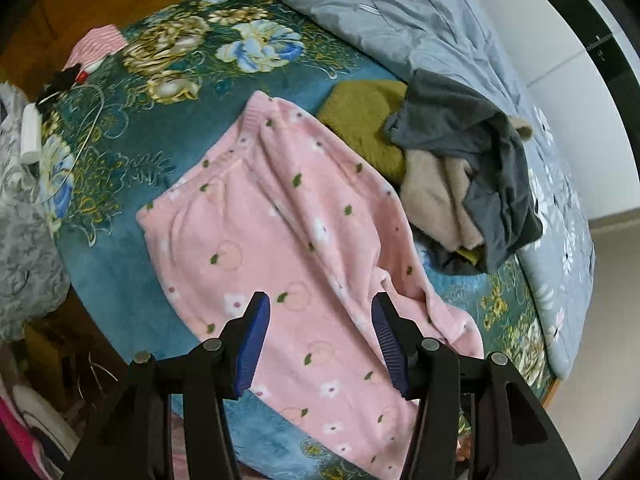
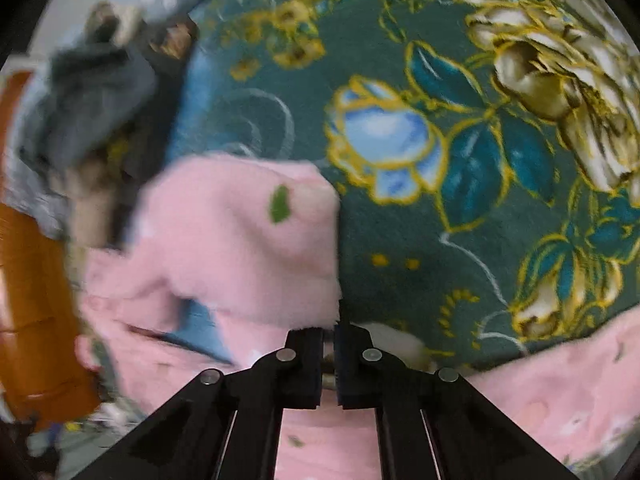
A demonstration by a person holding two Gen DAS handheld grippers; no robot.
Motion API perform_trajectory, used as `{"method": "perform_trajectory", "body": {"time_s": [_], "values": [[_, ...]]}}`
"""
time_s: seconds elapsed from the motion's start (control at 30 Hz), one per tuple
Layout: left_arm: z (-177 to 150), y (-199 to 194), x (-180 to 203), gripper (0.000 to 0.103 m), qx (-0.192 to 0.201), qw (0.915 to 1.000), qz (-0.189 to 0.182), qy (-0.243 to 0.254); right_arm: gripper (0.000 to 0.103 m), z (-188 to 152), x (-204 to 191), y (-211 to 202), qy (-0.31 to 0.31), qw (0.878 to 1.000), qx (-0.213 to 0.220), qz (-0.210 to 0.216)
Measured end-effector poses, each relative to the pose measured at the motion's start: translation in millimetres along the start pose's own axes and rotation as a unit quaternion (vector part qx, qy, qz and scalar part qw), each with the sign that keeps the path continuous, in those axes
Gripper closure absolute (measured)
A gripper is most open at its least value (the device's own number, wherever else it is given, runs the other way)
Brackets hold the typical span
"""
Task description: Fold clothes
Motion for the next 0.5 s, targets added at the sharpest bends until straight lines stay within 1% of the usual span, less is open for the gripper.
{"method": "perform_trajectory", "body": {"time_s": [0.07, 0.17, 0.27, 0.3, 0.33, 0.37, 0.4, 0.47, 0.5], "values": [[-2.1, 0.8, -0.2, 0.049, 0.001, 0.9999, -0.003, -0.01, 0.099, 2.0, 0.3, -20.9, -0.011, 1.0, 0.006, 0.028], [-6.2, 4.4, 3.0, 0.049, -0.005, 0.9999, -0.007, -0.007, 0.099, -0.6, 3.2, -73.8, -0.078, 0.996, 0.001, 0.051], [-9.6, 9.4, 4.3, 0.049, -0.01, 0.9999, -0.007, -0.012, 0.099, 0.7, 11.4, -113.9, -0.145, 0.988, -0.027, 0.045], [-10.3, 11.8, 3.7, 0.049, -0.011, 0.9998, -0.005, -0.016, 0.099, 6.4, 16.2, -120.1, -0.165, 0.984, -0.048, 0.037], [-10.8, 14.2, 3.5, 0.049, -0.013, 0.9997, -0.003, -0.02, 0.099, 13.3, 21.9, -123.1, -0.183, 0.981, -0.067, 0.023], [-11.1, 17.7, 3.3, 0.049, -0.015, 0.9996, 0.0, -0.024, 0.099, 22.9, 29.2, -119.4, -0.196, 0.977, -0.079, 0.0], [-11.6, 21.8, 4.0, 0.049, -0.02, 0.9994, 0.003, -0.028, 0.099, 33.2, 36.4, -117.0, -0.197, 0.977, -0.081, -0.019], [-12.6, 29.8, 8.5, 0.049, -0.031, 0.999, 0.006, -0.032, 0.099, 56.4, 50.2, -117.6, -0.15, 0.987, -0.042, -0.035], [-13.1, 33.4, 11.4, 0.049, -0.037, 0.9988, 0.007, -0.033, 0.094, 67.9, 57.1, -118.0, -0.126, 0.991, -0.022, -0.043]]}}
Point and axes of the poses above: each gripper's, at about its wrist camera, not at the fingertips, and y roughly the way its jaws point, x to its right, z to its top, the point moved 4 cm from there along y, roughly the way its jaws point, and after that the axes turned 3 degrees about -z, right-handed, at the moved point
